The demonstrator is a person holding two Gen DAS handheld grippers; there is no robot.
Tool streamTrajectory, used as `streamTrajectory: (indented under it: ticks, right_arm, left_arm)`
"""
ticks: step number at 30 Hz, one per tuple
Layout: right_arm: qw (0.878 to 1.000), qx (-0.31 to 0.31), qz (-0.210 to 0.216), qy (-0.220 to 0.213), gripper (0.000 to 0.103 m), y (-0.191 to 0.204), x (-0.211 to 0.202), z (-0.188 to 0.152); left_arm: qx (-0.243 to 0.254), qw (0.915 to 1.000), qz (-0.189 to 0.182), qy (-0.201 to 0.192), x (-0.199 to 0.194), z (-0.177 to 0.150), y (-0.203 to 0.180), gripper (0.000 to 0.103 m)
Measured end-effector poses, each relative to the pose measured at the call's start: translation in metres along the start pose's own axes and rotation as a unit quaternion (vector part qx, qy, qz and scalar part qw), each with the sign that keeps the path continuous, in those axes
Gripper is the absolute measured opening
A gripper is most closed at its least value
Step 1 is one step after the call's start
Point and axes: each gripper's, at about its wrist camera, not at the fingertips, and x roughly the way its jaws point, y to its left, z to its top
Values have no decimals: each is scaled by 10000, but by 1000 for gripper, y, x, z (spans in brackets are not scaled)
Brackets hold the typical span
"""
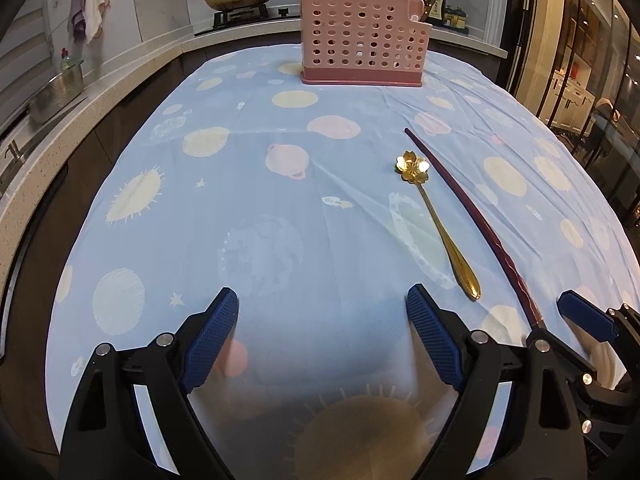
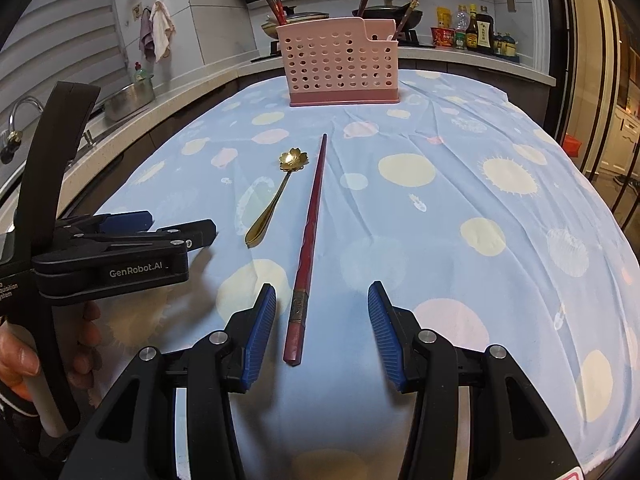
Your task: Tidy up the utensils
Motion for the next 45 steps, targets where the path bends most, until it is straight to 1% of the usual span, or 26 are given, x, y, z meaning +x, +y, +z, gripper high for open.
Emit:
streamTrajectory:
  ticks: [6,9,11,13,15,18,22,26,30,33,35,37,38,39,41,44,45]
  right_arm:
    - [9999,-121,-111,-44,41,3,1,-1]
    - [9997,-168,-149,-67,30,3,2,-2]
    - [9997,-163,-160,-84,21,2,2,-2]
    - [9997,-135,-167,-103,16,-1,2,-2]
    - [9997,-100,-167,-115,8,-4,1,-2]
    - [9997,-27,-181,-134,7,-10,1,-1]
    - [9994,122,-271,-162,7,-19,1,0]
    - [9992,301,-219,-138,7,-28,1,2]
    - [9988,399,-246,-141,7,-35,1,2]
    - [9985,478,-219,-126,7,-39,1,3]
    - [9985,495,-204,-121,7,-40,1,2]
    - [9986,483,-205,-120,7,-40,1,2]
    - [9985,488,-201,-121,7,-41,1,2]
    - [9985,491,-194,-121,7,-41,1,2]
    - [9985,497,-182,-121,7,-42,1,2]
    - [9986,487,-182,-124,7,-42,0,2]
    - [9986,488,-179,-125,7,-42,1,2]
  left_arm:
    - [6,10000,-25,-8,1,-1,0,87]
    - [10,10000,-28,-8,1,-1,0,87]
    - [15,10000,-25,-6,1,-1,0,88]
    - [15,10000,-20,-4,1,-1,0,88]
    - [20,10000,-10,2,1,-1,-1,88]
    - [47,10000,-13,2,1,0,-3,88]
    - [115,9999,-111,-34,-3,2,-9,88]
    - [210,9994,-261,-75,-7,5,-21,88]
    - [320,9986,-424,-29,-4,8,-34,87]
    - [392,9976,-569,47,1,10,-43,77]
    - [435,9971,-617,87,4,11,-48,68]
    - [490,9972,-571,56,5,11,-52,65]
    - [516,9969,-599,54,6,12,-53,61]
    - [528,9968,-599,40,5,12,-54,59]
    - [558,9966,-609,27,5,12,-55,49]
    - [563,9964,-634,13,4,11,-56,42]
    - [562,9964,-636,11,4,11,-56,41]
